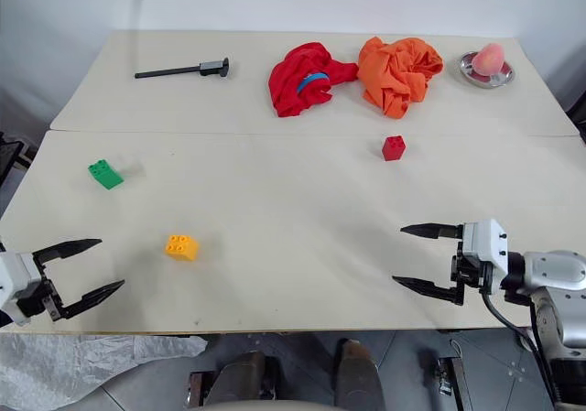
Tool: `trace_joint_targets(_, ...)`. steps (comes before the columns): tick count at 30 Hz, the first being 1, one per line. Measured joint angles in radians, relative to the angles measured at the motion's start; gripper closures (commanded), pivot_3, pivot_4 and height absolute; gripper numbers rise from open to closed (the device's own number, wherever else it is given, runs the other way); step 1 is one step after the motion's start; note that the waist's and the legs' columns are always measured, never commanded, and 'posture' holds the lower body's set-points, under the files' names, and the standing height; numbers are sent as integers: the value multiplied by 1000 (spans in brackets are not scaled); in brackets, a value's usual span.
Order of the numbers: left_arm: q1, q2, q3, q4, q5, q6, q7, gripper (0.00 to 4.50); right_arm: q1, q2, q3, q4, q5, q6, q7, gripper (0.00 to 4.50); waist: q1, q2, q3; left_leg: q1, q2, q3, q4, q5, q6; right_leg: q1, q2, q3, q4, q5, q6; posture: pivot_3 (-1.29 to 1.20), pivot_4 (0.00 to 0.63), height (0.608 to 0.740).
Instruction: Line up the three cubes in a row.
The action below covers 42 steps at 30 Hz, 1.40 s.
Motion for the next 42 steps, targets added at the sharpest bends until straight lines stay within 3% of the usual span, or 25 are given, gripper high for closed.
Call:
trace_joint_targets(6,16,-13,12,-41,-36,83,48,18,-28,29,8,22,-10,-5,-18,0,1,0,0,0,0,0,0,0,0,0,0,0,0,0,0,0,150,740)
trace_joint_targets(9,88,72,24,-239,-221,399,31,18,-22,59,-46,10,-2,30,-140,0,3,-2,1,-1,1,-1,1,0,0,0,-1,1,1,0,0,0,150,740)
trace_joint_targets(13,-43,91,29,-427,-335,561,101,18,48,85,-162,-38,26,74,-279,0,35,2,0,0,0,-3,1,0,0,1,-1,1,1,0,0,0,150,740)
trace_joint_targets(16,-120,64,-53,-453,-329,598,126,18,102,112,-199,-40,27,80,-325,0,31,4,-1,0,-3,0,0,0,0,1,1,2,1,0,0,0,150,740)
trace_joint_targets(19,-294,-2,-243,-411,-234,587,127,18,133,153,-280,55,24,34,-390,0,37,4,-1,0,-4,6,1,0,0,1,2,2,1,0,0,0,150,740)
trace_joint_targets(21,-382,-60,-302,-363,-194,572,145,18,143,175,-304,111,1,-3,-427,0,33,4,-1,1,-4,9,1,1,-1,1,3,3,1,0,0,0,150,740)
trace_joint_targets(26,-419,-113,-345,-359,-161,560,168,18,108,231,-273,139,-50,-34,-510,0,-5,4,-1,2,-2,10,-2,1,-1,-2,4,6,1,0,0,0,150,740)
trace_joint_targets(31,-416,-119,-350,-347,-141,548,152,18,-141,227,-116,70,-121,219,-703,0,-21,5,-1,3,-1,7,1,2,-2,-3,4,10,6,0,0,0,150,740)
trace_joint_targets(35,-416,-132,-347,-328,-129,544,159,18,-553,221,73,192,-235,501,-828,0,-28,6,0,0,-1,9,2,2,-2,-12,2,13,13,-1,-2,0,150,740)
trace_joint_targets(38,-384,-135,-347,-336,-119,545,159,18,-685,218,125,279,-280,581,-862,0,0,5,-1,-6,-2,6,0,3,-3,-16,2,6,16,-4,-7,0,150,740)
trace_joint_targets(42,-373,-127,-342,-333,-108,541,157,18,-814,286,148,456,-297,631,-885,0,-2,5,-1,-17,-4,7,2,3,-2,-22,1,-1,15,-4,-7,0,150,740)
